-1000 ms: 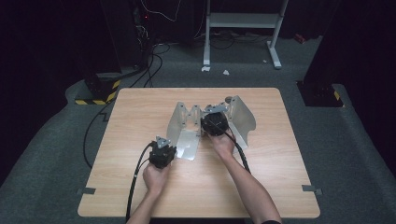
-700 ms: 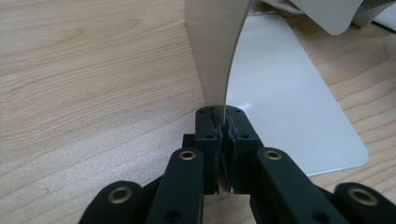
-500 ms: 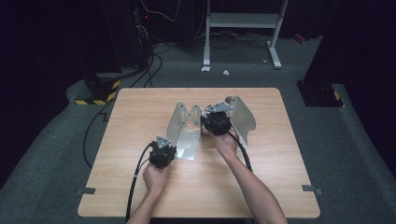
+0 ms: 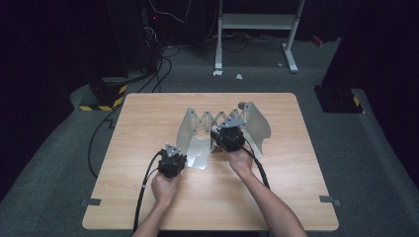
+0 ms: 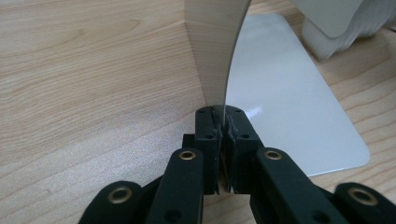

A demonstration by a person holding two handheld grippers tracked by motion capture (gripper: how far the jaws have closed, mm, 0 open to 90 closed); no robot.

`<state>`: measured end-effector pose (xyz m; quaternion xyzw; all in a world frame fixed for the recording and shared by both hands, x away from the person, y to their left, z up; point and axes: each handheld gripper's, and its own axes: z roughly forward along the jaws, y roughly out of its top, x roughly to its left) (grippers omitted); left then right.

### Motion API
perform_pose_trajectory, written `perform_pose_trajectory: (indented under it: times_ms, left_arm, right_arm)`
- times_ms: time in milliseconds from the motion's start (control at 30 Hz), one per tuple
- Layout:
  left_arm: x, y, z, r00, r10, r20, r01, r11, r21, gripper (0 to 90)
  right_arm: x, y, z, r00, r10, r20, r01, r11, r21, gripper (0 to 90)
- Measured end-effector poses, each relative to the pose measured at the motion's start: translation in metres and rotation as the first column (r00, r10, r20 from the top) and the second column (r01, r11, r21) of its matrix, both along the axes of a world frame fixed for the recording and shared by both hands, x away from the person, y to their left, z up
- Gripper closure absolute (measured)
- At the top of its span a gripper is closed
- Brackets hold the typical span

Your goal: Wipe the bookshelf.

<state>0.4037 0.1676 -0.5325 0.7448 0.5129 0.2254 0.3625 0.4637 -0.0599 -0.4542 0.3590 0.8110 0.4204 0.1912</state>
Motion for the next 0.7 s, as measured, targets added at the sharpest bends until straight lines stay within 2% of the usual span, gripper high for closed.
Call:
perform_pose_trajectory:
  times_ms: [33,100,133,267,333,433,467,500,700]
  left_arm:
    - [0.000,-0.001,0.000,1.0000,0.001,0.001,-0.001,1.0000,0.006,84.7]
    - [0.000,-0.001,0.000,1.0000,0.002,0.001,-0.002,1.0000,0.002,84.7]
    - [0.000,0.000,0.000,1.0000,0.001,0.000,-0.001,1.0000,0.005,84.7]
    - [0.000,-0.001,0.000,1.0000,0.001,0.001,-0.002,1.0000,0.007,84.6]
    - [-0.001,-0.001,0.000,1.0000,0.002,0.002,-0.002,1.0000,0.008,84.6]
    - [-0.001,-0.001,0.000,1.0000,0.002,0.002,-0.002,1.0000,0.008,84.6]
    - [-0.001,-0.001,0.000,1.0000,0.002,0.003,-0.002,0.9999,0.011,84.6]
    - [-0.001,-0.001,0.000,1.0000,0.002,0.003,-0.002,0.9999,0.011,84.6]
    - [-0.001,-0.001,0.000,1.0000,0.002,0.003,-0.002,0.9999,0.012,84.6]
  right_arm:
    - [-0.003,0.000,-0.010,0.9998,-0.002,-0.021,0.003,1.000,0.007,83.5]
    - [-0.004,0.000,-0.014,0.9994,-0.003,-0.033,0.003,1.000,0.007,83.5]
    - [-0.003,0.001,-0.023,0.9984,-0.005,-0.057,0.005,1.000,0.002,83.5]
    - [-0.008,-0.002,-0.028,0.9974,0.001,-0.073,-0.001,1.000,-0.005,83.5]
    - [-0.010,-0.003,-0.026,0.9975,0.003,-0.071,-0.003,1.000,0.010,83.4]
    - [-0.018,-0.008,-0.010,0.9992,0.013,-0.037,-0.011,0.999,0.051,83.4]
    - [-0.026,-0.011,0.005,0.9998,0.020,-0.003,-0.020,0.997,0.078,83.4]
    - [-0.026,-0.011,0.005,0.9998,0.020,-0.003,-0.020,0.997,0.078,83.4]
    - [-0.033,-0.013,0.037,0.9968,0.042,0.068,-0.049,0.994,0.100,83.4]
